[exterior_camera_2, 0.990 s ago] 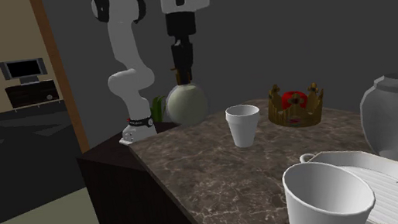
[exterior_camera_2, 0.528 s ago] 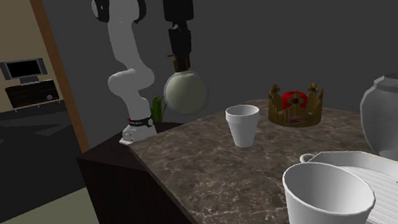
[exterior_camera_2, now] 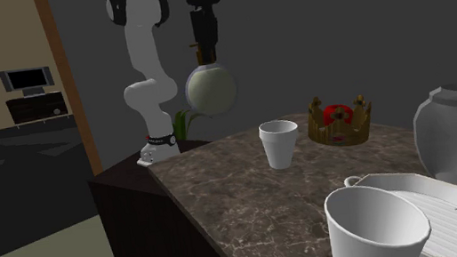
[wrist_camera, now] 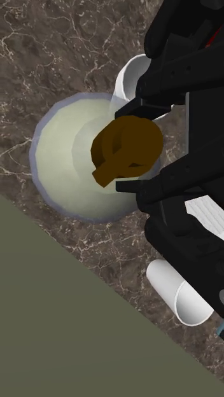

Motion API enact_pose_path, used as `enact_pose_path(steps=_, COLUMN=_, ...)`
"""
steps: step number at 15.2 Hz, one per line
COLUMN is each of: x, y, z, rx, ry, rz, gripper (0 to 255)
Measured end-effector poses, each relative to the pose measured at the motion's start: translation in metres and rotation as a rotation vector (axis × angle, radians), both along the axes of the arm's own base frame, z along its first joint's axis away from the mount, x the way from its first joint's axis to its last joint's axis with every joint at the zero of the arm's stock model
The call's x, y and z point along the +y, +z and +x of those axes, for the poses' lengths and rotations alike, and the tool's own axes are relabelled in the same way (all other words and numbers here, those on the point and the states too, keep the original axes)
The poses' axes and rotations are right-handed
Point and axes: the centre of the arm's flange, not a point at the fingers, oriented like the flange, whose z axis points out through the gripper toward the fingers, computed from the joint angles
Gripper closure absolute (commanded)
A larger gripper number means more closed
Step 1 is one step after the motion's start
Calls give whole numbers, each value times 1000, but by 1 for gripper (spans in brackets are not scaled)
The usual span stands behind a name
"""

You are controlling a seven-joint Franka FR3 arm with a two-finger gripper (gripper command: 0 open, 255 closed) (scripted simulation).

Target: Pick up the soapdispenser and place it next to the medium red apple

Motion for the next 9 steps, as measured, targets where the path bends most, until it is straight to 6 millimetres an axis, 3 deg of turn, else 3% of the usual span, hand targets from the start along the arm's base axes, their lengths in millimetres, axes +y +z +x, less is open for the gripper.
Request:
enact_pose_path(steps=3, x=23, y=3, z=14, rx=0, ry=1, rz=0, gripper=255)
enact_pose_path(steps=9, x=93, y=4, z=51, rx=0, ry=2, rz=0, gripper=255)
